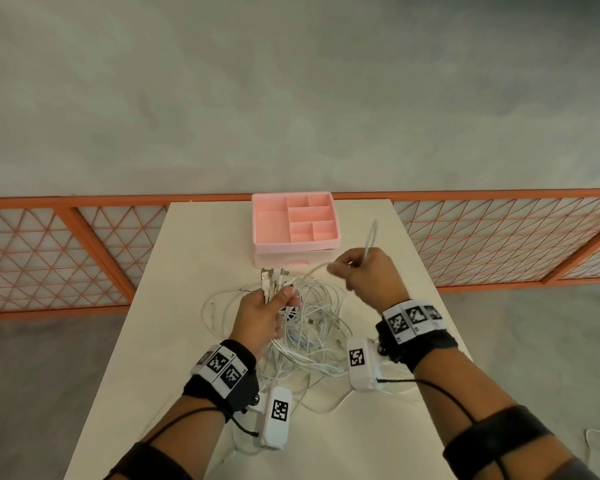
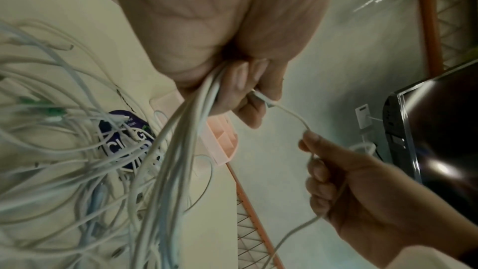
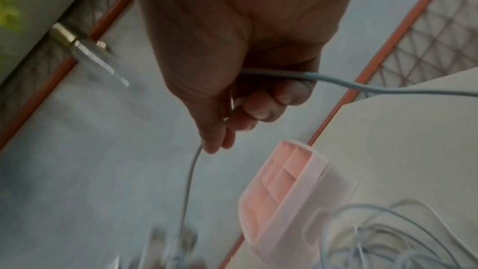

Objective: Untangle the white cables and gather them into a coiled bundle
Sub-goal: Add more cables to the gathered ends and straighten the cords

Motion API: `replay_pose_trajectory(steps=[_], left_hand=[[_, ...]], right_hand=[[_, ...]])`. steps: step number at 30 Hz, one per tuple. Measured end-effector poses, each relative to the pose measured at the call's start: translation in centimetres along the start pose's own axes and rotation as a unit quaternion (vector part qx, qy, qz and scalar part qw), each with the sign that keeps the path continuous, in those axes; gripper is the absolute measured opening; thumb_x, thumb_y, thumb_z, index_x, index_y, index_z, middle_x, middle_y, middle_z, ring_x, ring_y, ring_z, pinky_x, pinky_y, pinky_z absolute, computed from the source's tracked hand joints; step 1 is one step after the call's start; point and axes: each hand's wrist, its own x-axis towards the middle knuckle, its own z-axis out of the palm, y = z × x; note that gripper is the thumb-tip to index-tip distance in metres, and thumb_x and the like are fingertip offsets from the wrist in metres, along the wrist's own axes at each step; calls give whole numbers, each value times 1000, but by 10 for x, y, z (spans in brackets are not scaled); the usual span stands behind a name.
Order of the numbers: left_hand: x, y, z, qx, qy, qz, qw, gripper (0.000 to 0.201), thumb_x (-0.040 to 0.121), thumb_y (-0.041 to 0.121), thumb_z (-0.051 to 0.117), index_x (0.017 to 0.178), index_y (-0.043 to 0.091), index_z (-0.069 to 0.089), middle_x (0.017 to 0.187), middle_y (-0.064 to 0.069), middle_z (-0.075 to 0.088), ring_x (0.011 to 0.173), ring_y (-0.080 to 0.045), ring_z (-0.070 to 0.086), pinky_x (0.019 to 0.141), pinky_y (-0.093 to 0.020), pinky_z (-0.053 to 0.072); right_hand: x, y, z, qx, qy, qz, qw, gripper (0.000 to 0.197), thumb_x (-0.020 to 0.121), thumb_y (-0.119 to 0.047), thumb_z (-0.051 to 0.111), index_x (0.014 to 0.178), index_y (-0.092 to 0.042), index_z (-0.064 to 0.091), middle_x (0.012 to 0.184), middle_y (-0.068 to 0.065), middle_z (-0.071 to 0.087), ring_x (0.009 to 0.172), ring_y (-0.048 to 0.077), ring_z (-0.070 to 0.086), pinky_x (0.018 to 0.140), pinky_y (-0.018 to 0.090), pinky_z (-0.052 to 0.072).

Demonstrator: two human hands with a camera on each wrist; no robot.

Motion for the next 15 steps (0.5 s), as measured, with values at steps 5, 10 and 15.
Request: replay_pose_trajectory(steps=[5,10,15], left_hand=[[3,-4,-9,-50,28,-21,998,28,101,27,56,85,5,62,56,0,48,39,-7,32,37,-19,24],[4,1,-9,-117,40,-37,992,36,105,31,48,75,12,51,50,6,32,37,-7,25,36,-17,22],[4,8,-2,-125,28,-37,991,36,105,32,47,74,13,48,49,6,31,38,-8,25,37,-17,21]], right_hand=[[19,32,-58,155,220,94,958,43,90,-24,67,129,-10,55,95,6,71,70,16,69,68,34,55],[13,80,-92,173,307,244,904,101,84,-36,73,155,-13,5,159,15,26,143,33,32,116,46,28],[-11,115,-75,57,104,373,920,97,79,-74,57,142,-3,43,133,20,55,111,36,60,89,42,49]])
